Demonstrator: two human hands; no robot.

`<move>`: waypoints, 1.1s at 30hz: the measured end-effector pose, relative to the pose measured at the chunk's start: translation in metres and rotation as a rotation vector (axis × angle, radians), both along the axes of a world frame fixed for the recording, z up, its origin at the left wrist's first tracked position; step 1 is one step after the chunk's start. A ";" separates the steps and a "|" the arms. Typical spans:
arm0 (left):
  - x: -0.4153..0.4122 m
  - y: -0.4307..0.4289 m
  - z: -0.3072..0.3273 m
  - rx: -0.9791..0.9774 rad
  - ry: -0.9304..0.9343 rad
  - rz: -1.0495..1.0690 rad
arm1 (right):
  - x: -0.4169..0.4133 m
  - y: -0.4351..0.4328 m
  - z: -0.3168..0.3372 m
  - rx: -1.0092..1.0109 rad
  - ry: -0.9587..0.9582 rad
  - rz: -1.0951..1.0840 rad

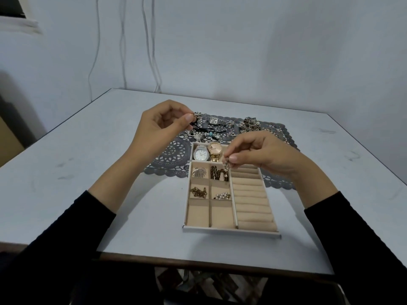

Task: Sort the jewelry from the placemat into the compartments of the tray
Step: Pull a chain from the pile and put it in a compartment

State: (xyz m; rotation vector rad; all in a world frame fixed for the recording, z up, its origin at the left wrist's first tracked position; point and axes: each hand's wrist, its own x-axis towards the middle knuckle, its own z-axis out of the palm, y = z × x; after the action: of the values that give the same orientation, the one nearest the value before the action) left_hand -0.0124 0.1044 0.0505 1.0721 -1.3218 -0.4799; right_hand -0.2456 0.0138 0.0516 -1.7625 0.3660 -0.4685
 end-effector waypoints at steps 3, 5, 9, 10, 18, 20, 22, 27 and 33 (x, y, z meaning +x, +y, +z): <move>0.001 0.000 -0.001 -0.002 -0.004 0.003 | 0.002 0.001 0.000 -0.053 0.107 0.017; 0.000 0.000 -0.001 -0.005 -0.012 0.007 | 0.003 0.004 0.001 -0.083 0.161 0.040; 0.000 0.000 0.000 -0.011 -0.022 0.010 | 0.006 0.010 0.002 -0.165 0.250 0.051; 0.000 0.000 0.000 -0.013 -0.023 0.009 | 0.007 0.013 0.003 -0.183 0.269 0.051; -0.001 0.002 0.003 -0.048 -0.013 0.022 | 0.012 0.025 0.005 -0.232 0.375 0.013; 0.000 0.002 0.003 -0.050 -0.009 0.023 | 0.013 0.026 0.005 -0.220 0.389 0.008; 0.000 0.002 0.003 -0.055 -0.013 0.016 | 0.014 0.027 0.006 -0.237 0.399 0.001; 0.001 0.001 0.003 -0.061 -0.013 0.005 | 0.016 0.028 0.006 -0.309 0.428 -0.007; 0.002 0.002 0.002 -0.054 -0.008 0.004 | 0.012 0.027 0.009 -0.328 0.427 -0.007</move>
State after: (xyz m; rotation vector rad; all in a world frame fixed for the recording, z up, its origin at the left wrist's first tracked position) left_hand -0.0104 0.1066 0.0526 1.0321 -1.3322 -0.4350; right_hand -0.2333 0.0411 0.0606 -2.1844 0.6220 -0.1555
